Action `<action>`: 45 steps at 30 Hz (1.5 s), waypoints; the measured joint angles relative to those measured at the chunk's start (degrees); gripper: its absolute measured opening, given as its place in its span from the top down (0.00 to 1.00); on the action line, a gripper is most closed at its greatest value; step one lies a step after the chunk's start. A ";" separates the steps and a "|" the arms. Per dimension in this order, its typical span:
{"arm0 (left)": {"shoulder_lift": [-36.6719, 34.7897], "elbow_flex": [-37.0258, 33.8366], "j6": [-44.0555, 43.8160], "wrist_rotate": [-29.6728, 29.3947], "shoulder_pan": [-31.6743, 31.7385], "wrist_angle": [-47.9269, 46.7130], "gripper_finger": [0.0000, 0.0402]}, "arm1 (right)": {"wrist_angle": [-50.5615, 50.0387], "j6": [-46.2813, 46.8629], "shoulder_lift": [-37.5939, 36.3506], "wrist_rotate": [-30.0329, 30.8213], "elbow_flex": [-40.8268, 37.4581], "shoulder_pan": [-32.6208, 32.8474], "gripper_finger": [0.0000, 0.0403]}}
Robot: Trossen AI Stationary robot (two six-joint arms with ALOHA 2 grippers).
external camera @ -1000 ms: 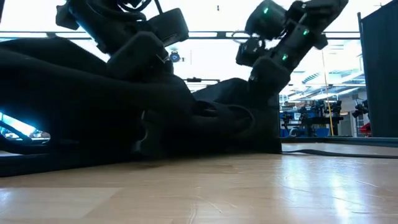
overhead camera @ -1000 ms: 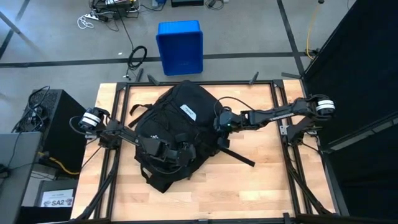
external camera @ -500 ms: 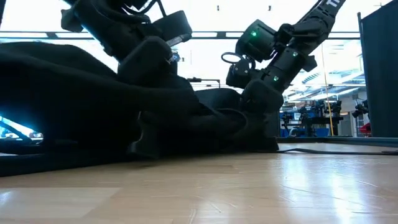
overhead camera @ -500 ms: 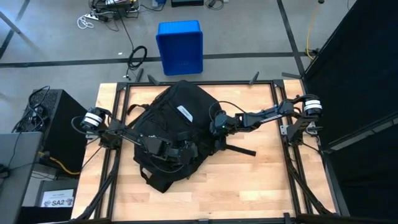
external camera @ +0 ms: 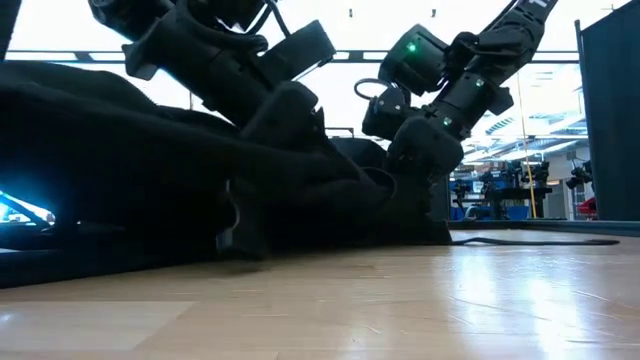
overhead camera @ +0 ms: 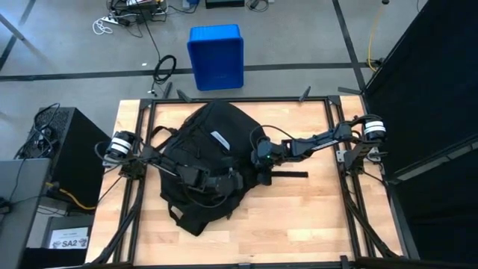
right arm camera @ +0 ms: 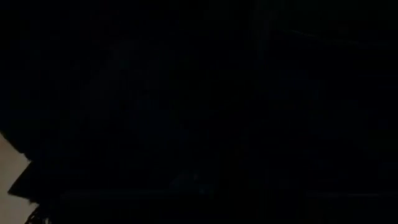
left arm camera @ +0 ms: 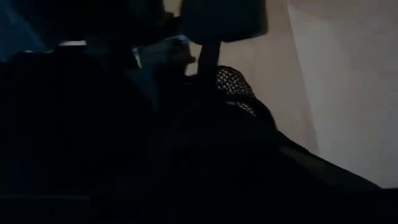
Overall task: Unpack backpack
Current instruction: Close the black backpack
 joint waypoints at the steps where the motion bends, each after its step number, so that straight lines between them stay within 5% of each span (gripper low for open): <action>1: 0.00 0.00 0.02 -0.04 0.25 -0.06 0.47 | 0.04 0.02 0.00 0.01 0.00 0.14 1.00; 34: 4.87 0.11 7.09 7.73 2.72 4.60 0.58 | 2.23 2.64 0.09 -0.80 -0.04 0.92 1.00; 45: 4.94 0.13 7.65 1.43 2.56 3.52 0.98 | 2.53 3.43 0.09 -0.12 -0.02 0.92 1.00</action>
